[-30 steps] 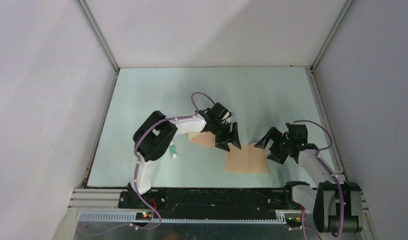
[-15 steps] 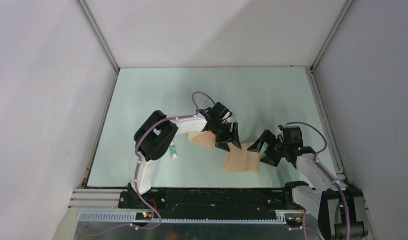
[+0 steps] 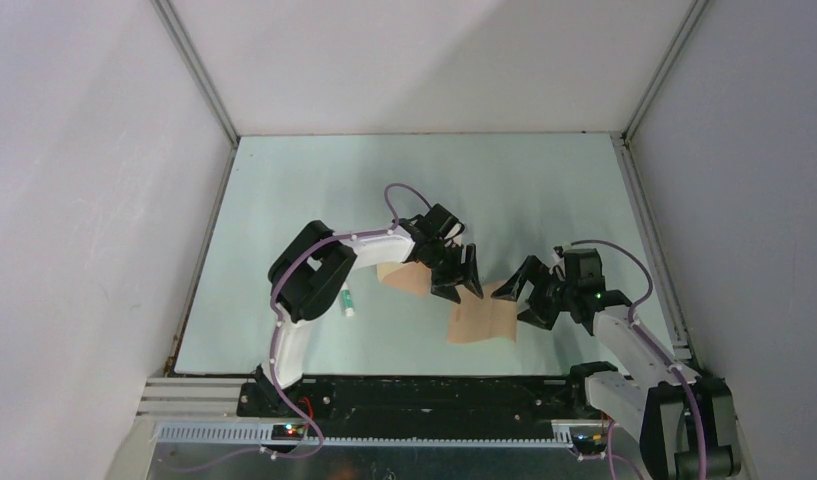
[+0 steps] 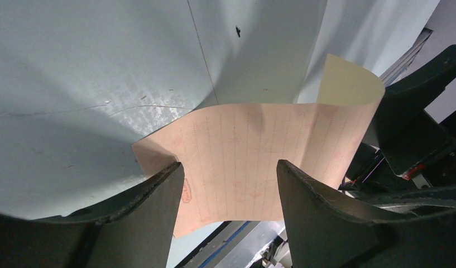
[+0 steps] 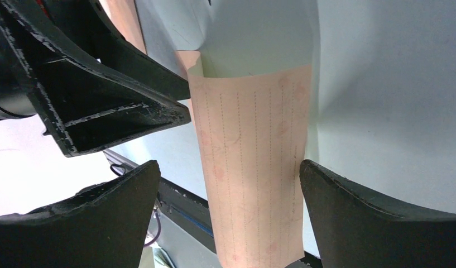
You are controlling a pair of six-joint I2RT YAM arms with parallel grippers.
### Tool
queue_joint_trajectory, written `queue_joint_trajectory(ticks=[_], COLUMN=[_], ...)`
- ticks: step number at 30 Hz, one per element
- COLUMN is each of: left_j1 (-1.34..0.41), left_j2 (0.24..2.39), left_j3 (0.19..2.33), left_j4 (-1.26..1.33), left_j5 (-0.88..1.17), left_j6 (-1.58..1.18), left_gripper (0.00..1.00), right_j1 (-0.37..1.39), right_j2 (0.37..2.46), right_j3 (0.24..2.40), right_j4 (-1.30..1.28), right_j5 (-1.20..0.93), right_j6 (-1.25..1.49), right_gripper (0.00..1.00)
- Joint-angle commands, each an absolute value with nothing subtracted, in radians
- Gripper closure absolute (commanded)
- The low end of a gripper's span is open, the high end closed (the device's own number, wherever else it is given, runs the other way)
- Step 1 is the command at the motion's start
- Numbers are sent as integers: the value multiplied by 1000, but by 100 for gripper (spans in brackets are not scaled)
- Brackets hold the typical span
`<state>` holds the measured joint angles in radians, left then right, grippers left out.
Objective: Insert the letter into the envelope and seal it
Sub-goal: Fold the letter at the center of the board.
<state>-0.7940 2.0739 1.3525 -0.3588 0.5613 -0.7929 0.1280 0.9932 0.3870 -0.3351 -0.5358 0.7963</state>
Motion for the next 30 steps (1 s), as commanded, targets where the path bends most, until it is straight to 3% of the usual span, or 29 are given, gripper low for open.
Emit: queue_joint_trajectory(ticks=[1, 30], left_j1=[-797, -797], left_j2=[2101, 2091], left_j3=[1341, 1312], left_j4=[-414, -405], left_j5=[471, 466], left_j6=[-743, -744], left_gripper=[29, 29], right_j1=[135, 266], right_j2=[970, 970], right_j3=[443, 492], right_j4=[-333, -267], right_j5=[-544, -516], right_j6=[805, 903], right_gripper=[2, 2])
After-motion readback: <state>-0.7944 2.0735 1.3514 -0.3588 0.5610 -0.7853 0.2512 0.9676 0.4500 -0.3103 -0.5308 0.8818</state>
